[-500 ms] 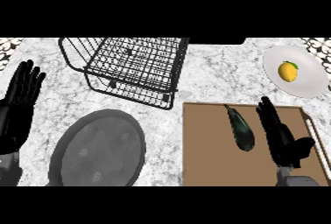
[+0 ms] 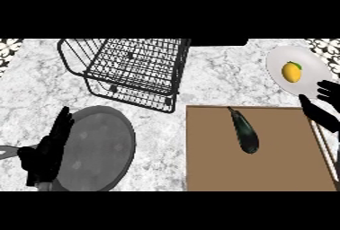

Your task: Pick the eggplant from the tray and place it in the tiered basket

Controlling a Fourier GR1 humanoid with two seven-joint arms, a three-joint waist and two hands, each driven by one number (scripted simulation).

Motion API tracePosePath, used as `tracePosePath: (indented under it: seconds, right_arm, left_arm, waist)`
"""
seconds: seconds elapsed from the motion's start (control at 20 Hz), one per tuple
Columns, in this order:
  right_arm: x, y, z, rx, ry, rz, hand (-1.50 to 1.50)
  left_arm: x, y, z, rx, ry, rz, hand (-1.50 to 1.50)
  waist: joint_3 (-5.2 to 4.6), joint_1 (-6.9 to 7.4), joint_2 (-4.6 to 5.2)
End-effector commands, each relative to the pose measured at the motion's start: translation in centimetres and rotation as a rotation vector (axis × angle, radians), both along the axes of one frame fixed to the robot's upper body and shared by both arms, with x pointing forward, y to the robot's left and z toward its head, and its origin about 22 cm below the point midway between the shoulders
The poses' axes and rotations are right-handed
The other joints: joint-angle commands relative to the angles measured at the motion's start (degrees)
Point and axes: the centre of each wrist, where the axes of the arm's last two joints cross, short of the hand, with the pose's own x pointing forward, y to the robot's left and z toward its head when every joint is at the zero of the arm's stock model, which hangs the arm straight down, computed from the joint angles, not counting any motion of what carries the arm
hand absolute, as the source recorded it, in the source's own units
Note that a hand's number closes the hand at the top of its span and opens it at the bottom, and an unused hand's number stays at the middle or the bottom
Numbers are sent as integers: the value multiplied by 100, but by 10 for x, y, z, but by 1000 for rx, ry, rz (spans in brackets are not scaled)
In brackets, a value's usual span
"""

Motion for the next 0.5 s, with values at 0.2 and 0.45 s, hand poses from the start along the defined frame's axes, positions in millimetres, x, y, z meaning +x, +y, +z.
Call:
tracePosePath:
  seconds: [0.2, 0.45]
  right_arm:
    - [-10, 32, 34, 81, -109, -207, -150]
    - [-14, 26, 75, -21, 248, -56, -150]
  left_arm:
    - [-1, -63, -34, -36, 130, 35, 0]
    - [-9, -48, -27, -10, 140, 24, 0]
  waist:
    - [40, 34, -90]
    - [26, 50, -100]
